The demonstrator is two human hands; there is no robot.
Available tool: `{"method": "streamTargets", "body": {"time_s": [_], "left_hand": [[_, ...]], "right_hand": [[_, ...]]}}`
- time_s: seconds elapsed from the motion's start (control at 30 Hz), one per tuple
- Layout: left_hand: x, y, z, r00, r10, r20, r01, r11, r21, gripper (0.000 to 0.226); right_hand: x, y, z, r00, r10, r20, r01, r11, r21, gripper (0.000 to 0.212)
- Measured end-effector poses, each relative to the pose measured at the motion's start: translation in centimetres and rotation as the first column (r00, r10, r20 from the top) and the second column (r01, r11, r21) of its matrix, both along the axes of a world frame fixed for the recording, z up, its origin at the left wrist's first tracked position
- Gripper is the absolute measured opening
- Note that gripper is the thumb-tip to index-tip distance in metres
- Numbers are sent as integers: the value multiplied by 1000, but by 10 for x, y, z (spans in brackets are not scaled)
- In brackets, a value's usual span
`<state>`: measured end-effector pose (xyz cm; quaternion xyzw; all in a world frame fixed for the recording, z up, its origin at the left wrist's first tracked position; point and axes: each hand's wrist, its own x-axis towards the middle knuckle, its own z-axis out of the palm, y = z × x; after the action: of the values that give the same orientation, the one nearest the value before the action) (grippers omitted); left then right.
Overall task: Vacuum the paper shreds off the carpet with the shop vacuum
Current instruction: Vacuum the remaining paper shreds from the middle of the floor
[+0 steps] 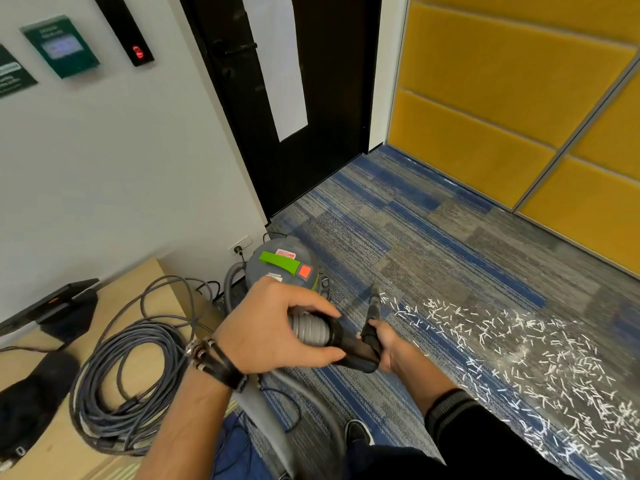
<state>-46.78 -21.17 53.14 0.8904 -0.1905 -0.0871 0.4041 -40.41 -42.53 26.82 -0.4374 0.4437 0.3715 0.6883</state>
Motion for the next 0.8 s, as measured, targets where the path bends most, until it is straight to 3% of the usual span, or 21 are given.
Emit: {"method": "streamTargets", "body": {"time_s": [0.27,0.43,0.6,0.8], "left_hand": [[-5,-3,-6,998,-38,-40,35,997,-74,42],[-5,5,-1,999,45,-2,-45,995,-93,40],[-18,-1,12,998,0,69,3,999,-44,39],[-24,-2,4,999,-45,-26,42,993,-107,37]], "right_hand": [[-29,-30,-10,996,-62,-61,65,996,56,35],[-19,-19,-5,997,-66,-46,69,995,71,34],[-26,14,-16,999,49,-9,-48,993,106,42],[-44,-17,-13,998,-32,-61,37,996,77,41]]}}
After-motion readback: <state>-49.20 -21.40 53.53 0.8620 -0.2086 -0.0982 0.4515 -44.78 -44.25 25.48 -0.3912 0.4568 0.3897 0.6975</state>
